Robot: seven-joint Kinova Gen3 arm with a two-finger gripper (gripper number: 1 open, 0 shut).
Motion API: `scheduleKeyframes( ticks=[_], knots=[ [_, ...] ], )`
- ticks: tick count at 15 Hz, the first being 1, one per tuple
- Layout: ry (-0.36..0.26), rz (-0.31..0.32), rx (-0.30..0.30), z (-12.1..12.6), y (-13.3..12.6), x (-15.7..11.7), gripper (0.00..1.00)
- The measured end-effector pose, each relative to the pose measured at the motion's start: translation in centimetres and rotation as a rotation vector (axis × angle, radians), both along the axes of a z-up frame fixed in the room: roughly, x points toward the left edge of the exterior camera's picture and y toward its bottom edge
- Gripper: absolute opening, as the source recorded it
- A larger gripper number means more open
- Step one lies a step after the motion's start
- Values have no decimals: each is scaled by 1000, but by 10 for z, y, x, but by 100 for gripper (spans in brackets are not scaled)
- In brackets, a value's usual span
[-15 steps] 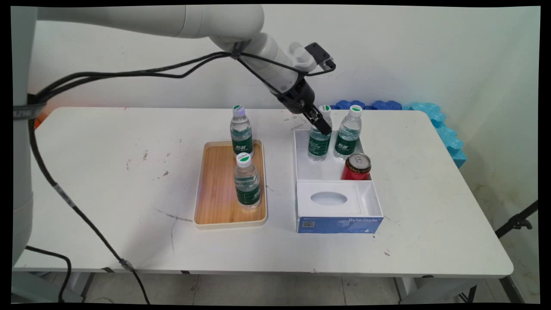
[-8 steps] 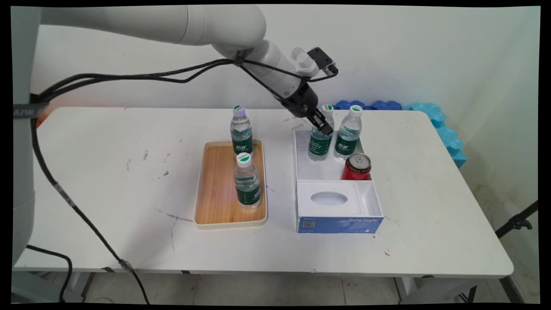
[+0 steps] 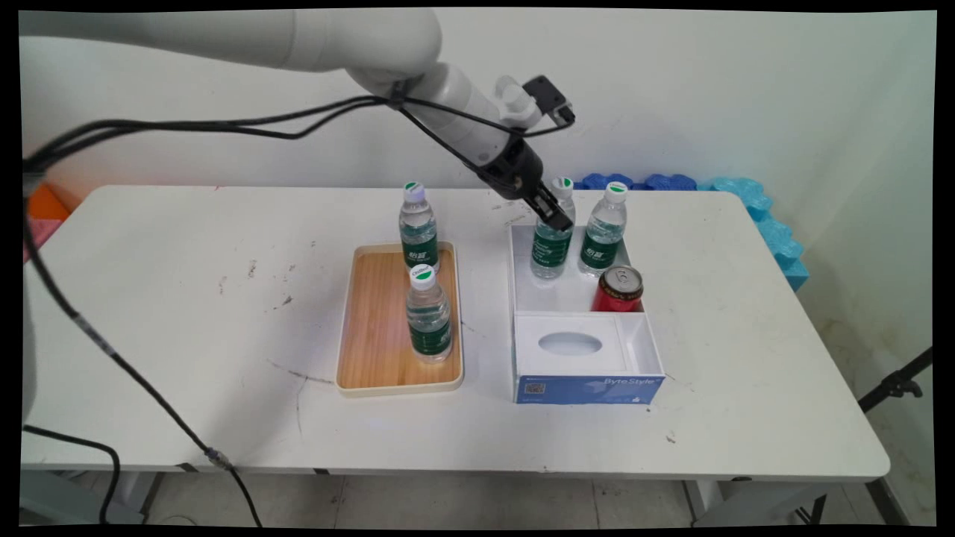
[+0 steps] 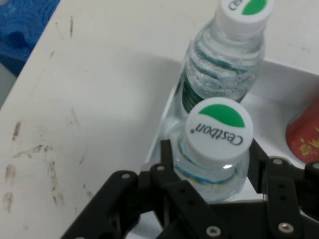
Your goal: Place the picked object on the tray
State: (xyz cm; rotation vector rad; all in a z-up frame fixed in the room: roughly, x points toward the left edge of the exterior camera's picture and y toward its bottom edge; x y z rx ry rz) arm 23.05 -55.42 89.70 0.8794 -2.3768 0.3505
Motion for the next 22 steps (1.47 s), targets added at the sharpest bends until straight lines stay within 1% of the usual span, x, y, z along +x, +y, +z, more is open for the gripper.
scheduleKeyframes(
  ticks=[3,7,9,12,14,17,22],
  knots=[
    [23,-18,-9,27,11,15,0],
    [72,-50,-18,74,32,39,0],
    [92,-69,-26,97,44,56,0],
    [97,-94,-33,121,59,84,0],
    [91,-107,-36,131,69,104,0],
    [78,-128,-35,138,82,131,0],
    [45,-169,-19,139,105,179,0]
  ],
)
